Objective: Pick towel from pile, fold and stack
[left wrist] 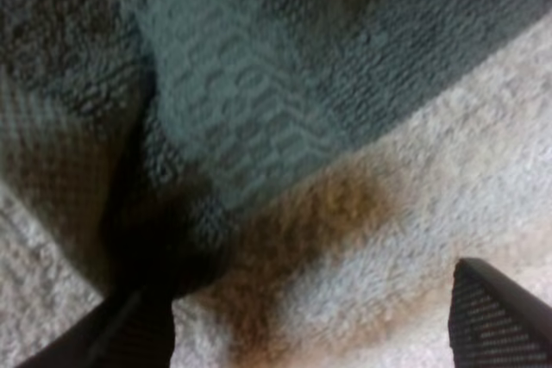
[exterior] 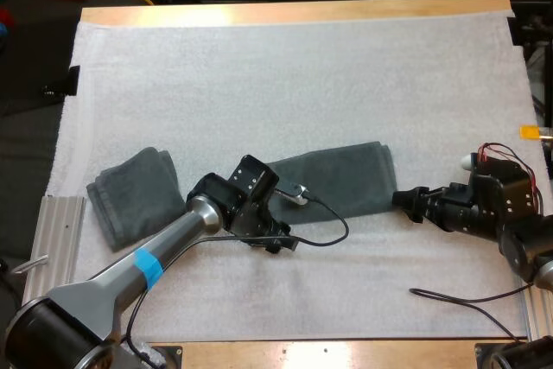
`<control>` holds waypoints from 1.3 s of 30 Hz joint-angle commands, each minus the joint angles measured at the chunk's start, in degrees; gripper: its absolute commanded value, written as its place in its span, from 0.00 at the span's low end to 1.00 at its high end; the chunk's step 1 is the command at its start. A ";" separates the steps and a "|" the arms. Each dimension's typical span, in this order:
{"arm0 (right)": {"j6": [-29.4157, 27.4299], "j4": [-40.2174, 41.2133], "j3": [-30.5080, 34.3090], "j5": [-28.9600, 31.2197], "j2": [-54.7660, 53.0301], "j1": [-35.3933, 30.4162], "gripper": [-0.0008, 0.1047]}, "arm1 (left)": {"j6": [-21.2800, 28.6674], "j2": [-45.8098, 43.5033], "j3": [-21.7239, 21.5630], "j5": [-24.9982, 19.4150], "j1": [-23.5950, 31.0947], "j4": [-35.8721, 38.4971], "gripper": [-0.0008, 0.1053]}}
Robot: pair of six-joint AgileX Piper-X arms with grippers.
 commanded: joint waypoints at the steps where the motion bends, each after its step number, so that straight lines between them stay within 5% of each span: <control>1: -0.69 0.51 -0.34 -0.63 0.00 -0.33 0.62 | 0.24 -0.89 0.01 -1.76 -0.16 1.06 0.63; 8: -0.69 0.51 -0.34 -0.63 0.00 -0.33 0.62 | 2.34 -7.60 0.01 -12.04 0.02 4.85 0.63; 27: -0.69 0.88 -0.34 -0.98 0.00 -0.33 0.62 | 0.76 -36.90 -3.08 -11.73 0.02 12.83 0.63; 39: -0.69 0.80 -0.34 4.77 0.00 -0.33 0.62 | -2.54 -42.97 -5.15 -7.75 0.02 13.41 0.63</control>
